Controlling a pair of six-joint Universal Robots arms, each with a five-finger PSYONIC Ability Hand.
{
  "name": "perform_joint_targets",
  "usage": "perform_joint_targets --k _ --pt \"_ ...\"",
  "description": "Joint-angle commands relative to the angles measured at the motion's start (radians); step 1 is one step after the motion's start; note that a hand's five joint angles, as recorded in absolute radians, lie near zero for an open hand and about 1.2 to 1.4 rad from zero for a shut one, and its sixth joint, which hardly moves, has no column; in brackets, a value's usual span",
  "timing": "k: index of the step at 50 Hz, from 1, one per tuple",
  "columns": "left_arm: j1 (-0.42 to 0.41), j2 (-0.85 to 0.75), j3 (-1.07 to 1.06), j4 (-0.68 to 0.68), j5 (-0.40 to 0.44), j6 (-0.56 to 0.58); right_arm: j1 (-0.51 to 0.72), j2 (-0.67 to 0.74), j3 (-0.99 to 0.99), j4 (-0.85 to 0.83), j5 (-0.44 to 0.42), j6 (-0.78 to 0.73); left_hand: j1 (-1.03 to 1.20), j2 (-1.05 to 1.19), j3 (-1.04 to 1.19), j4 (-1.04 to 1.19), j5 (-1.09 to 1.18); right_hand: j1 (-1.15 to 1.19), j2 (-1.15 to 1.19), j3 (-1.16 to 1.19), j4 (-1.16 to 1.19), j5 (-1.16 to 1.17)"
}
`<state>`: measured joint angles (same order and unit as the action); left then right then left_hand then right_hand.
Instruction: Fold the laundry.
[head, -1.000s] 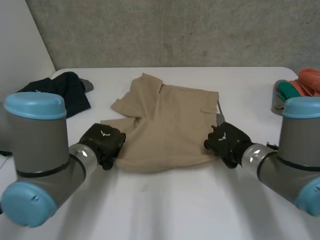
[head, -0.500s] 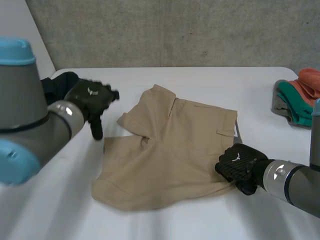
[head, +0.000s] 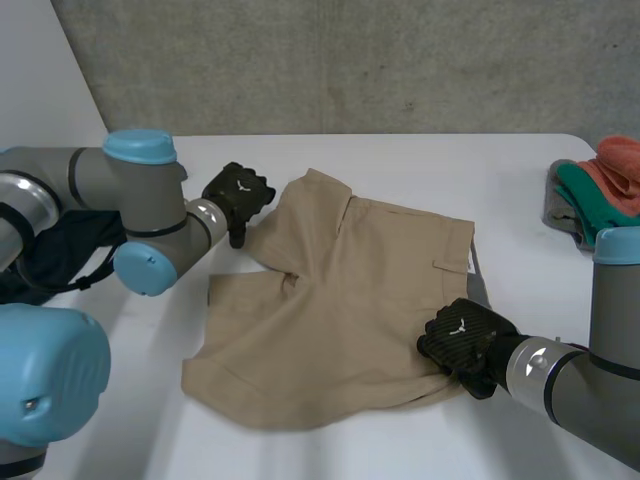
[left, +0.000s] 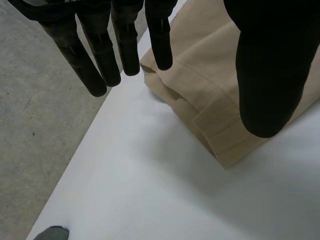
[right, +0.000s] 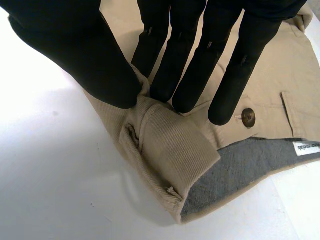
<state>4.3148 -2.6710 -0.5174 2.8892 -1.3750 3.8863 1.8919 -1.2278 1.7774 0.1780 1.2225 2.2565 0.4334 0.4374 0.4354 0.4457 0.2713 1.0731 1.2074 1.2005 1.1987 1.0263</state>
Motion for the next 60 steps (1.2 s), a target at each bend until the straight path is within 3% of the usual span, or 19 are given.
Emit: perform_joint_targets --k 1,9,15,19,27,33,37,55,57,59,60 --pt "-0.001 -0.052 0.074 -0.057 0.033 0.03 -0.005 0.005 -0.001 -0.011 0.002 0.0 0.088 0.084 0.086 0.076 0.076 0.323 0.189 0.196 0.198 0.195" --pt "-0.004 -0.084 0.12 -0.1 0.034 0.056 -0.008 0.007 -0.001 -0.022 0.002 0.0 0.364 0.36 0.362 0.351 0.351 0.323 0.189 0.196 0.198 0.195" --pt "-0.003 -0.099 0.122 -0.102 0.016 0.108 -0.013 0.008 -0.001 -0.022 0.002 0.0 0.431 0.427 0.43 0.419 0.419 0.323 0.189 0.196 0.198 0.195" --pt "-0.003 -0.101 0.12 -0.099 -0.012 0.139 -0.014 0.008 -0.003 -0.023 0.0 0.0 0.961 0.957 0.959 0.949 0.949 0.323 0.189 0.196 0.198 0.195" --pt "-0.018 -0.093 0.109 -0.088 -0.174 0.165 -0.01 0.007 -0.001 -0.022 0.002 0.003 0.963 0.959 0.961 0.951 0.95 0.323 0.189 0.196 0.198 0.195" --pt "-0.053 -0.07 0.088 -0.09 -0.378 0.147 -0.011 0.002 -0.001 -0.022 0.0 0.005 0.963 0.959 0.961 0.951 0.95 0.323 0.189 0.196 0.198 0.195" --pt "-0.073 -0.067 0.089 -0.111 -0.556 0.133 -0.01 -0.001 -0.001 -0.022 0.002 0.005 0.963 0.959 0.961 0.951 0.95 0.323 0.189 0.196 0.198 0.195" --pt "-0.095 -0.05 0.171 -0.084 -0.561 0.085 -0.007 -0.025 0.007 -0.014 0.002 0.008 0.963 0.959 0.961 0.951 0.95 0.323 0.189 0.196 0.198 0.195" --pt "-0.101 -0.035 0.154 -0.087 -0.541 0.076 -0.005 -0.028 0.007 -0.012 0.002 0.012 0.563 0.559 0.561 0.551 0.551 0.323 0.189 0.196 0.198 0.195" --pt "-0.106 0.011 0.108 -0.087 -0.512 0.056 -0.002 -0.036 0.007 -0.009 0.002 0.02 -0.078 -0.082 -0.08 -0.091 -0.091 0.323 0.189 0.196 0.198 0.195" --pt "-0.107 0.031 0.087 -0.084 -0.504 0.048 -0.002 -0.038 0.007 -0.009 0.002 0.021 -0.158 -0.162 -0.159 -0.17 -0.17 0.323 0.189 0.196 0.198 0.195"
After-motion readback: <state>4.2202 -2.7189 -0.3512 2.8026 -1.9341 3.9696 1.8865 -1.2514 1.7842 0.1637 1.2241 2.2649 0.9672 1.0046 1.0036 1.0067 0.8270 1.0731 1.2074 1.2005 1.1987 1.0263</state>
